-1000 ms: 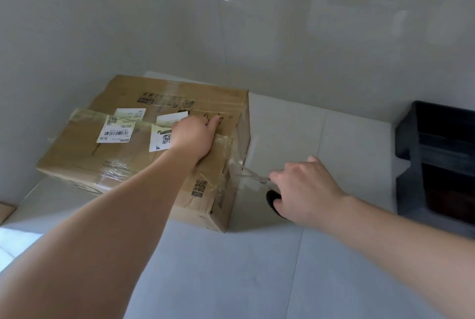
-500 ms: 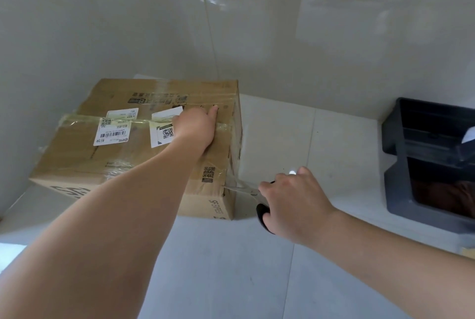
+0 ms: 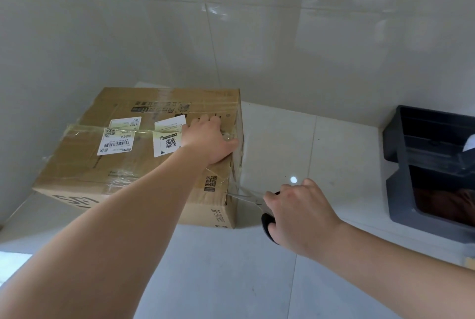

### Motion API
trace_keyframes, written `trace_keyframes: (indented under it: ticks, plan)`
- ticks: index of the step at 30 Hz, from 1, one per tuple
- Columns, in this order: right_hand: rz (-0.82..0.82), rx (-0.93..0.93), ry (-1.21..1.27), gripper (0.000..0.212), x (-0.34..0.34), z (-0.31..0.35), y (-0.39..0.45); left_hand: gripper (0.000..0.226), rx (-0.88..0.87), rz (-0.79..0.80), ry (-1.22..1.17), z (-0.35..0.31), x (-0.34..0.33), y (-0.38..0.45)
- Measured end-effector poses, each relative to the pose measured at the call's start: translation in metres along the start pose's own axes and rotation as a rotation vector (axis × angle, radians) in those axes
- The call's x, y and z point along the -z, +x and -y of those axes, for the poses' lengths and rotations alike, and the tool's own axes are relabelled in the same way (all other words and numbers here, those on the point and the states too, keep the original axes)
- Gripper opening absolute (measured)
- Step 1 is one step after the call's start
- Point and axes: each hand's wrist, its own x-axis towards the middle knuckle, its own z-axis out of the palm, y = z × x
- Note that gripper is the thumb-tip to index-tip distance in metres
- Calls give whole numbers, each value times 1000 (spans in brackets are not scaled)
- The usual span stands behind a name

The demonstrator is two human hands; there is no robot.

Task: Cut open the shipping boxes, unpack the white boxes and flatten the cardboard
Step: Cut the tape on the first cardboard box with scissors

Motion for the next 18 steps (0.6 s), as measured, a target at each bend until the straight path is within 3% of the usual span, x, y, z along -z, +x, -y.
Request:
trace_keyframes:
  ticks: [18]
  plan:
    - [-19,13,29,28,-11,-5,0,44,-11,53,-24,2,4,3]
